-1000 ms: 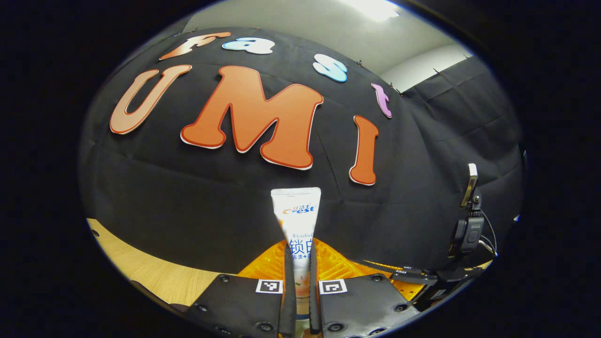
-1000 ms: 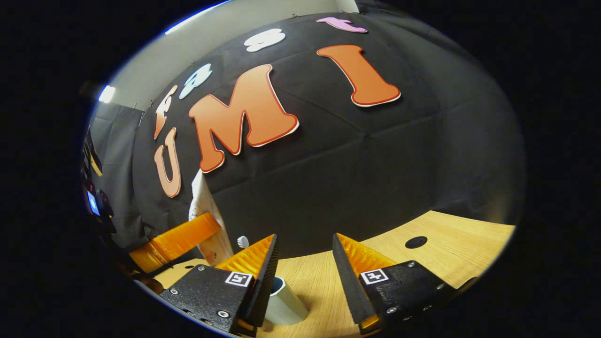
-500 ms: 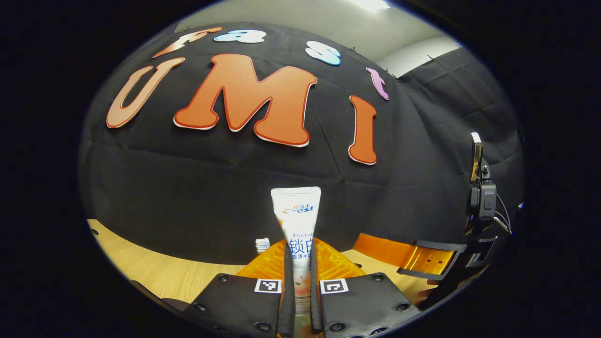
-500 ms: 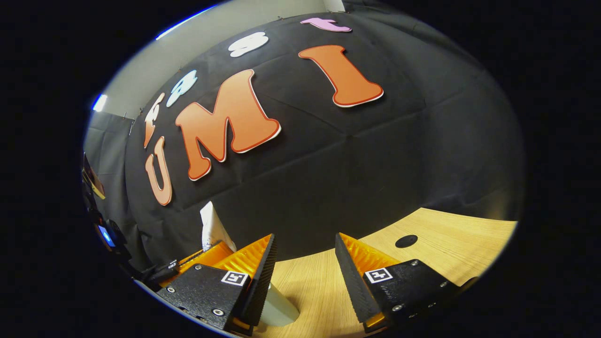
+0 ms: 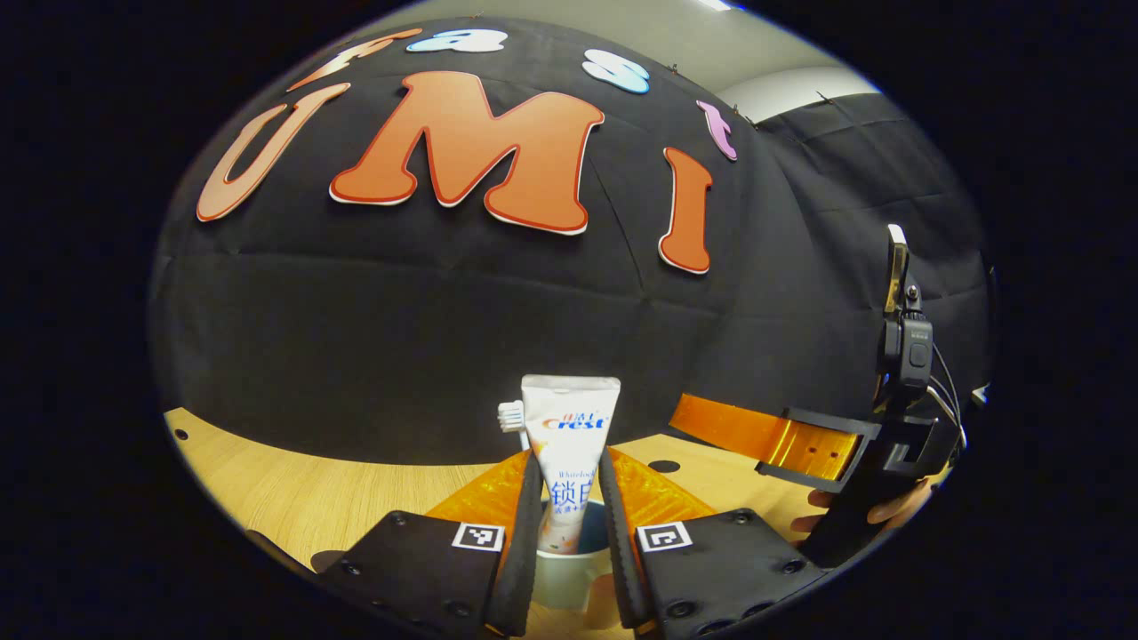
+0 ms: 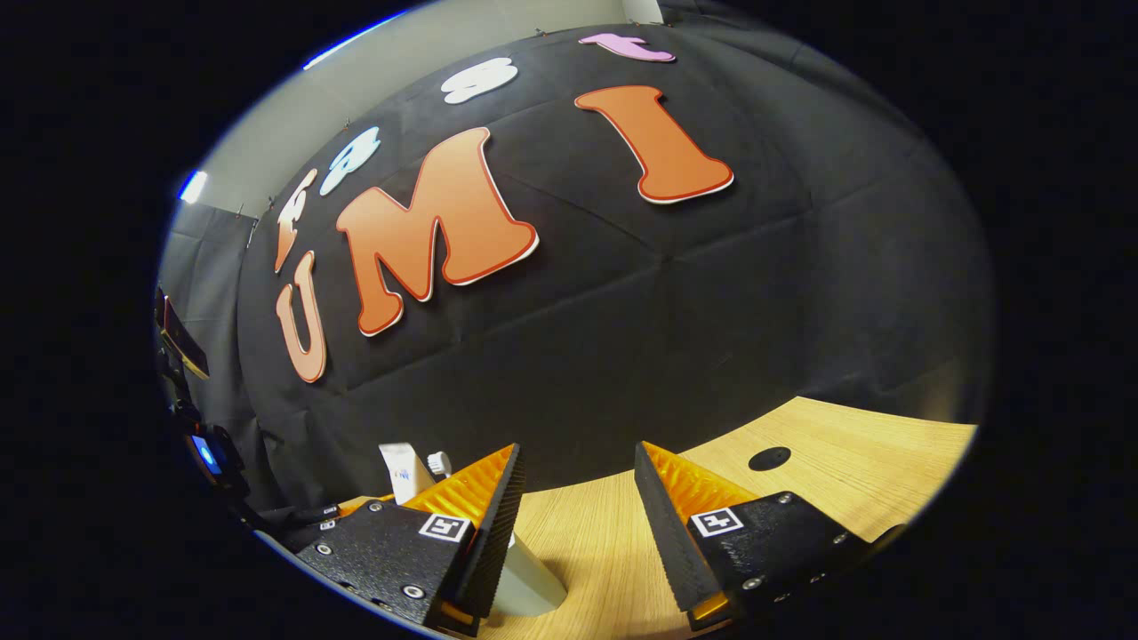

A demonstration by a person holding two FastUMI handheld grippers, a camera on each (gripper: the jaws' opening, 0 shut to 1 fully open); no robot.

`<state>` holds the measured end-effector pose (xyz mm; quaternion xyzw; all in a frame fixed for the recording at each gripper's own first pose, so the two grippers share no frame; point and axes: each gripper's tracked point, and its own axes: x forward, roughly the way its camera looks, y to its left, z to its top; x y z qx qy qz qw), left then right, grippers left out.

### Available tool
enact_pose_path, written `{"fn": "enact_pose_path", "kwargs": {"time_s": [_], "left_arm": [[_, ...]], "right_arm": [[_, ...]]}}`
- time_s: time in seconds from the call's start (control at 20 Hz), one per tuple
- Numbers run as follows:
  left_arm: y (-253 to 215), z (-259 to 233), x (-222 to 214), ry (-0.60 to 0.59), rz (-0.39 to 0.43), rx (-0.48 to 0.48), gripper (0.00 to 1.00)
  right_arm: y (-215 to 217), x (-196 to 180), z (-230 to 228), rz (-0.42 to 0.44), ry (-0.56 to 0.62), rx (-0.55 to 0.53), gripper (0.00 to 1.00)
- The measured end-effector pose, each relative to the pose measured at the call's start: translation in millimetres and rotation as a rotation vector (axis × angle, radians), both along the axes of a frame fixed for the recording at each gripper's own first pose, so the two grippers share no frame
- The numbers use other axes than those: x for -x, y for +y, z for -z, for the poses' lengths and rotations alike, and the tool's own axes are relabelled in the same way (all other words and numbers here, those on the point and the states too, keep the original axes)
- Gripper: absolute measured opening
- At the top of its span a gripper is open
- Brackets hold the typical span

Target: Put the toothbrush and toothpaste on the desktop into the cup, then pick up the cup and place it on the coaster on the desktop.

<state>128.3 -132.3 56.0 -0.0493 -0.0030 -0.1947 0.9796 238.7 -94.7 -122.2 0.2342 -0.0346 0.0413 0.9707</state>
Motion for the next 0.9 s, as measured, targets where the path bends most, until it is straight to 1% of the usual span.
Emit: {"fn": "enact_pose_path", "kwargs": {"time_s": [0.05, 0.1, 0.15, 0.25, 0.35, 0.4, 0.45, 0.5, 0.55, 0.6, 0.7, 0.8, 0.9], "left_arm": [[7.1, 1.0, 0.8, 0.01, -0.015, -0.01, 0.46], [13.5, -1.2, 2.0, 0.008, -0.022, 0.004, 0.54], [17.9, -8.3, 5.1, 0.002, -0.022, 0.031, 0.54], [30.4, -14.5, 12.1, 0.006, -0.029, 0.047, 0.53], [41.7, -16.9, 18.7, 0.021, -0.041, 0.04, 0.66], [46.8, -17.9, 23.0, 0.032, -0.044, 0.036, 0.7], [51.4, -19.0, 27.9, 0.043, -0.048, 0.028, 0.78], [55.2, -20.3, 32.1, 0.055, -0.051, 0.016, 0.84], [60.7, -23.0, 37.3, 0.062, -0.06, 0.006, 0.95], [67.0, -25.8, 42.9, 0.065, -0.073, 0.006, 1.0], [80.4, -34.2, 55.3, 0.065, -0.094, 0.023, 1.0], [93.3, -46.0, 68.5, 0.041, -0.118, 0.035, 0.99], [104.2, -57.5, 81.5, 0.012, -0.147, 0.005, 1.0]], "right_arm": [[0.5, 0.5, 0.3, 0.0, 0.002, 0.007, 0.75], [1.1, 1.7, -1.9, 0.003, 0.002, 0.015, 0.75], [2.3, 0.4, -3.2, 0.007, 0.003, 0.025, 0.75], [1.6, 0.8, -1.1, 0.018, 0.032, 0.052, 0.76], [3.9, 5.4, -0.4, 0.014, 0.063, 0.076, 0.76], [5.5, 7.6, -1.0, 0.007, 0.076, 0.083, 0.76], [8.3, 9.7, 0.2, 0.001, 0.096, 0.091, 0.76], [11.0, 12.3, -0.2, -0.004, 0.11, 0.091, 0.76], [13.4, 14.7, -1.2, -0.009, 0.125, 0.088, 0.76], [15.7, 17.1, -0.3, -0.014, 0.147, 0.087, 0.76], [21.7, 24.0, -1.4, -0.031, 0.192, 0.091, 0.76], [25.8, 32.4, -9.7, -0.043, 0.21, 0.105, 0.76], [29.0, 40.8, -18.7, -0.046, 0.228, 0.133, 0.76]]}}
